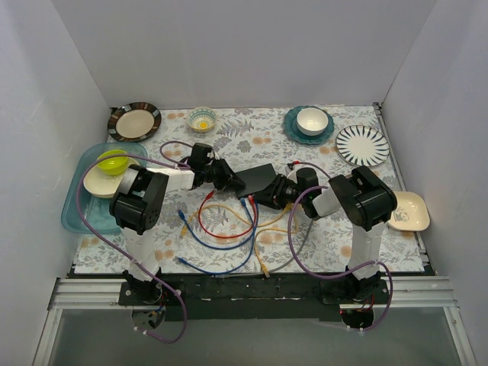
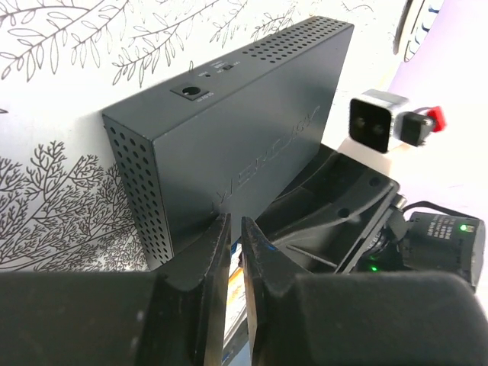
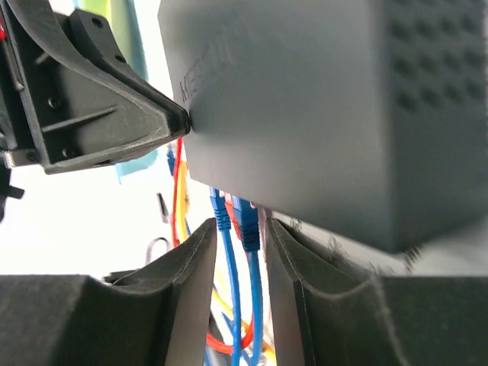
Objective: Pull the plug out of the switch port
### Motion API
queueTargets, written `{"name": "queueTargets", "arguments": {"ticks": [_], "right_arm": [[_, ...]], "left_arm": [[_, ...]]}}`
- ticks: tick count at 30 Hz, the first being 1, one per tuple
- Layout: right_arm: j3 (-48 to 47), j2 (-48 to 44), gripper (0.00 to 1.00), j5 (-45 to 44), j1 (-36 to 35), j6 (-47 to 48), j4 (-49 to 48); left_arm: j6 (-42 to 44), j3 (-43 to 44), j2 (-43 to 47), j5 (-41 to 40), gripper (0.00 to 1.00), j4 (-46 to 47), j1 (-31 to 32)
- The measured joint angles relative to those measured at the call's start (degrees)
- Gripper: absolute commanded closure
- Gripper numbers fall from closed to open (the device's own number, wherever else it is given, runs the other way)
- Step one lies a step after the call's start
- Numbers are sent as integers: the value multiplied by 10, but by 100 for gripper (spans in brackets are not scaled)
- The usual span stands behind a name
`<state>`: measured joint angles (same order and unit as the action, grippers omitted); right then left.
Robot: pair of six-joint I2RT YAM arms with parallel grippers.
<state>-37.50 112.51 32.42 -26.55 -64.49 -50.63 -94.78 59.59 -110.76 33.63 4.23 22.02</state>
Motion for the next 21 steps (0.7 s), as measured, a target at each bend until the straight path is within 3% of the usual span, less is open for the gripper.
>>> {"name": "queueTargets", "arguments": {"ticks": [9, 21], "right_arm": [[17, 21, 69, -10, 3, -85, -54], [2, 42, 65, -26, 3, -127, -79]], "left_arm": [[7, 19, -5, -2, 88, -4, 0], [14, 23, -5, -2, 88, -8, -1]]}}
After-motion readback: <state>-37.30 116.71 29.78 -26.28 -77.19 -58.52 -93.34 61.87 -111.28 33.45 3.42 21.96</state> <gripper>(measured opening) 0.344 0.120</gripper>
